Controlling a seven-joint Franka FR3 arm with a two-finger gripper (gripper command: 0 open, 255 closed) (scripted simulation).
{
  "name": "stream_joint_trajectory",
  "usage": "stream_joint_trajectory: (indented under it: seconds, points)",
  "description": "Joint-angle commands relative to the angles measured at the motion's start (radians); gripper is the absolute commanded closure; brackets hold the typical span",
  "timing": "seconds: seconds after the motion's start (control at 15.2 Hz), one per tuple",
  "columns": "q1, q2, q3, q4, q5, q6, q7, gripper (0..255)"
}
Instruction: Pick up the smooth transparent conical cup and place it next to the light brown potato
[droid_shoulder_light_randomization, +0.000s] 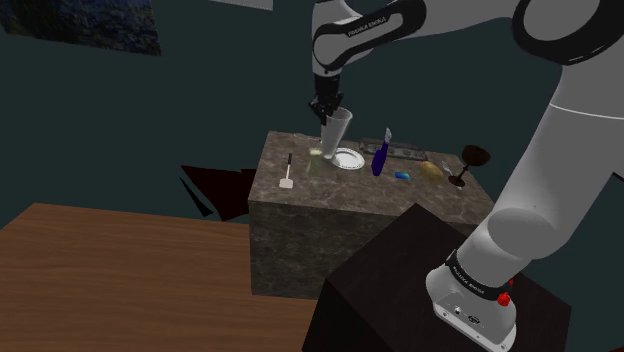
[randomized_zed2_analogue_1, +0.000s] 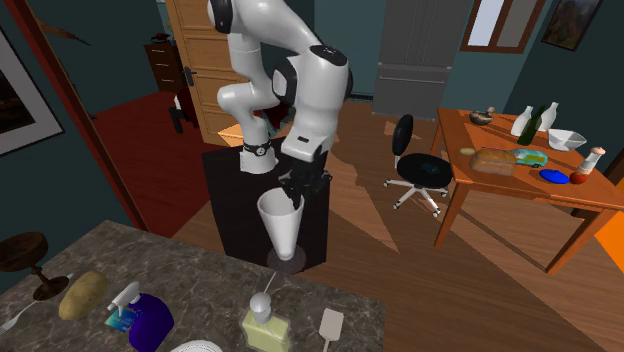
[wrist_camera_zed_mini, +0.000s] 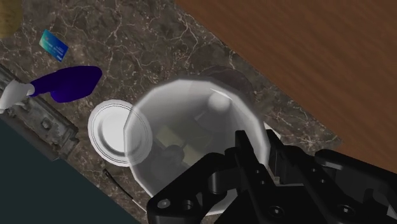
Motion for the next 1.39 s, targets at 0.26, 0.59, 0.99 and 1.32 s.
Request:
stream_joint_trajectory:
  seconds: [0.26,0.59,0.99,1.32]
  points:
    - [0.001,-0.025,0.002,0.05,0.008,-0.074,-0.013,255]
    - [0.002,-0.041,0.003,0.097,0.014,-0.136,-0.024,255]
    - [0.003,-0.053,0.005,0.161,0.019,-0.211,-0.036,255]
    - [-0.031,-0.132,-0.02,0.074,0.024,-0.193,-0.093,255]
